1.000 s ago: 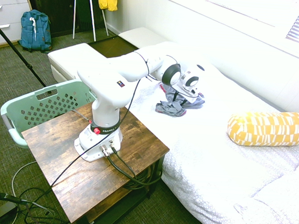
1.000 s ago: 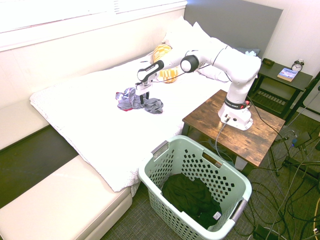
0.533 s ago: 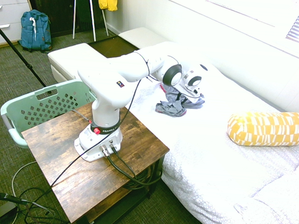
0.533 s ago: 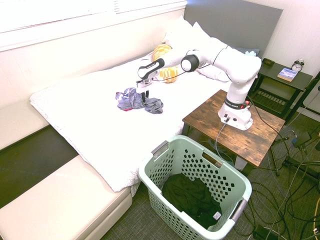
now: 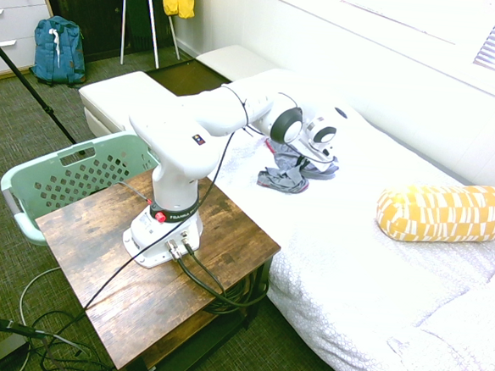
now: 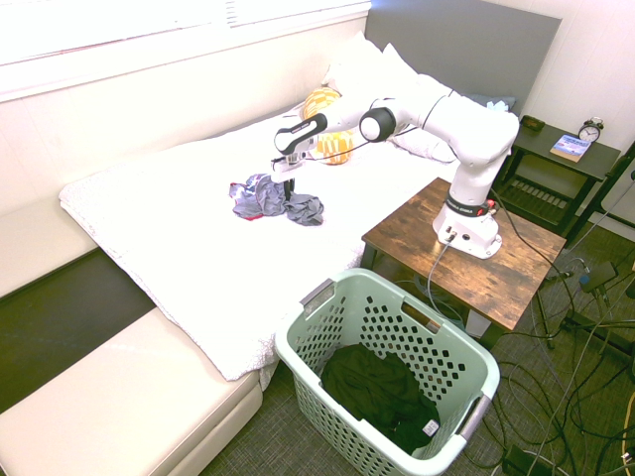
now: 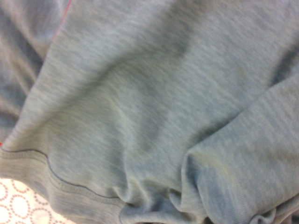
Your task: Put my clothes in the laundry bag
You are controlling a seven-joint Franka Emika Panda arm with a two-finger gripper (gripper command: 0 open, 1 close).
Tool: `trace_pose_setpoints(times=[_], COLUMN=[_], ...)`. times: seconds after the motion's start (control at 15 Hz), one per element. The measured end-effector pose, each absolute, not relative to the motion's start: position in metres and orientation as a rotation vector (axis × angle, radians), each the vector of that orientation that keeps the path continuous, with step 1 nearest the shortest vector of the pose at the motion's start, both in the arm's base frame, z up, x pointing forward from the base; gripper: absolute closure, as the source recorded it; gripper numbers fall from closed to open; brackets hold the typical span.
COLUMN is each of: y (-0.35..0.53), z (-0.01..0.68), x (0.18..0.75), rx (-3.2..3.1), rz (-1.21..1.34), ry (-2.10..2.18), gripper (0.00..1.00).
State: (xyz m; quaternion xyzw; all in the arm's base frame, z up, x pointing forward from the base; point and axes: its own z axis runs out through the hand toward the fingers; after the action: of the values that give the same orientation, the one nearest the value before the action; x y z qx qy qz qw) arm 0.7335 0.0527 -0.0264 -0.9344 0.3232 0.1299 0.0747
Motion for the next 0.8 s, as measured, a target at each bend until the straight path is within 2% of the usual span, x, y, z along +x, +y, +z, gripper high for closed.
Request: trace_pose_setpoints(times=[0.27, 0.53, 0.8], y=[0.074, 0.108, 0.186], z=[0.044, 0.208, 0.347], x=[0.764, 0.795, 0.776], rx=[-2.778, -2.766, -2.782], rz=[0.315, 0.15, 0.03], ry=[0.919, 0.849, 0.696], gripper=[1.0, 1.0, 1.0])
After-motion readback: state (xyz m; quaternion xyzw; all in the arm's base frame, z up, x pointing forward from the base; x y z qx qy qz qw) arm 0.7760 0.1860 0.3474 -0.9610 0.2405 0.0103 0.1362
